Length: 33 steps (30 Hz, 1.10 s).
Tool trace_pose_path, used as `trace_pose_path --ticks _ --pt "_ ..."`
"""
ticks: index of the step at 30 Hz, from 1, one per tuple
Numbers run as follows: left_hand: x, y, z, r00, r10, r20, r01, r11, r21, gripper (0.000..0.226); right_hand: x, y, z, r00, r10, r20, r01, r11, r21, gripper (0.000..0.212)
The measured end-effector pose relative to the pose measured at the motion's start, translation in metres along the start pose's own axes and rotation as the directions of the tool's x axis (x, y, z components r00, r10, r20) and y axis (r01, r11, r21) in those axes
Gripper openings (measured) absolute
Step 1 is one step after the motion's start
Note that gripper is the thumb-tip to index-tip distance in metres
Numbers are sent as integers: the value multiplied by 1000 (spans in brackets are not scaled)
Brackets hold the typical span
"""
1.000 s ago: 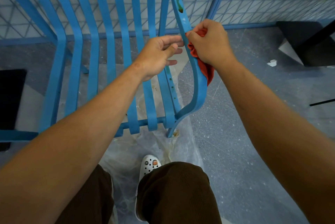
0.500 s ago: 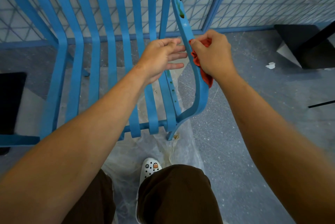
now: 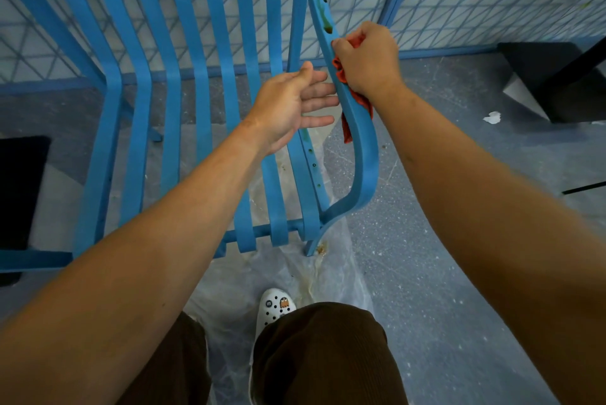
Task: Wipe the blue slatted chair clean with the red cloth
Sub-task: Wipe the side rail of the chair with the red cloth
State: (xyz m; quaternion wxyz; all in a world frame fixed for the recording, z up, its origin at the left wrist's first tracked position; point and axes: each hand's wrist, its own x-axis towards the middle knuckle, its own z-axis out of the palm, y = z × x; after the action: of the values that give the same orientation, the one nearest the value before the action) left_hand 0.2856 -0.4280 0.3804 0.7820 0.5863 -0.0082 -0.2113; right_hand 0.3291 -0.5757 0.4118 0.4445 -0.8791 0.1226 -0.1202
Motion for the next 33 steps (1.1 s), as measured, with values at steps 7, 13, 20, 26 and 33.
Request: trace_pose_path --ticks 7,13,20,26,33 --pt "1 1 -4 999 -42 8 42 998 -49 59 -21 14 -7 999 -31 15 31 1000 2 17" --pt "6 2 -5 998 47 -37 -43 995 92 38 -23 21 -11 997 -21 81 29 996 -90 22" --pt "7 1 1 999 22 -45 -15 989 144 46 20 5 6 996 72 45 -66 990 -125 43" --pt "8 4 -8 997 21 -74 -11 991 137 45 38 0 15 993 97 -70 -104 988 -112 44" --pt "5 1 -9 996 26 -81 -13 988 153 45 33 2 16 981 62 -183 -79 993 -89 11"
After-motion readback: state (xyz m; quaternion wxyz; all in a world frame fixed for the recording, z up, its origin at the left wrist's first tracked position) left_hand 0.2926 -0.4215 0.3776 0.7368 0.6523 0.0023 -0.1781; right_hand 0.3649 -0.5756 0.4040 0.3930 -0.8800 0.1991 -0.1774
